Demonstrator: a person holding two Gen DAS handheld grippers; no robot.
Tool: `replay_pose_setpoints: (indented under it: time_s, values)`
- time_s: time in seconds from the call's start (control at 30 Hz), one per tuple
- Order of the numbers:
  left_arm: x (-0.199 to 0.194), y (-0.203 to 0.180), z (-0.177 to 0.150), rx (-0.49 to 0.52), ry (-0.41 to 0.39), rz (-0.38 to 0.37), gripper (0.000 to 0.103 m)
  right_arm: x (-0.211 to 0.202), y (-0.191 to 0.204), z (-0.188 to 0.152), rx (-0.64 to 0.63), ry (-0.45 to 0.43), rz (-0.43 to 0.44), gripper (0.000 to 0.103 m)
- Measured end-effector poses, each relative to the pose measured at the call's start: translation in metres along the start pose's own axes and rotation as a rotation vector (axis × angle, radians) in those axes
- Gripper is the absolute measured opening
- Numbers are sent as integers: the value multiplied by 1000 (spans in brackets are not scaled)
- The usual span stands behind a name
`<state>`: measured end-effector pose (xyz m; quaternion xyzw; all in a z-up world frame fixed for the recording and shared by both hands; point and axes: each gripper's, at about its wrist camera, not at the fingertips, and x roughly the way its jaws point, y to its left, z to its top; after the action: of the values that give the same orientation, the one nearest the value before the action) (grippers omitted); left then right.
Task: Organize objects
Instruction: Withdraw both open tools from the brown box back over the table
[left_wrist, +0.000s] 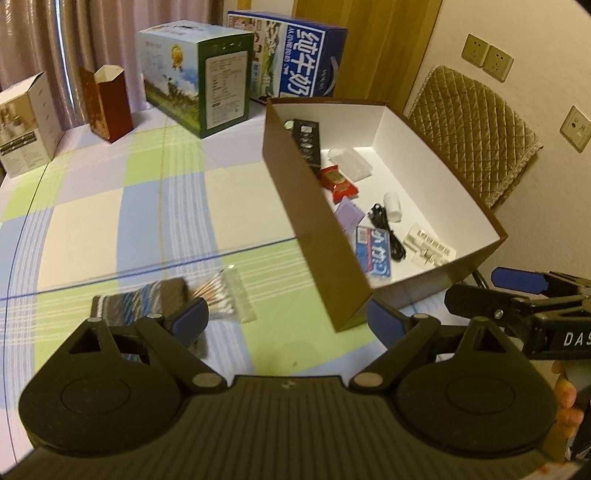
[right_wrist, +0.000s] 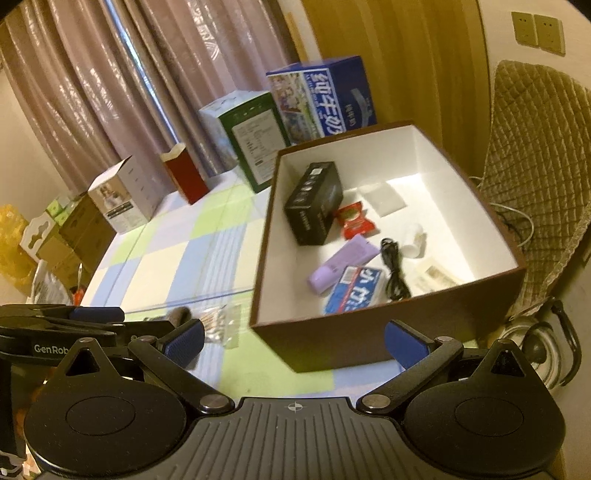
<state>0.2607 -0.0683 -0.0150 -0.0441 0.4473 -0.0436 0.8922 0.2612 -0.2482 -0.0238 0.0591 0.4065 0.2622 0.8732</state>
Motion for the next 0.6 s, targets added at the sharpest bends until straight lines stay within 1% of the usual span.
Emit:
replay_pose_setpoints:
  time_s: [0.27, 0.6]
  values:
    - [-14, 31, -19, -22, 14, 18, 91, 10, 31, -15, -20, 31, 25, 101]
    - [-23, 77, -45, -74, 50, 62, 91, 36, 68, -33, -48, 92, 53, 101]
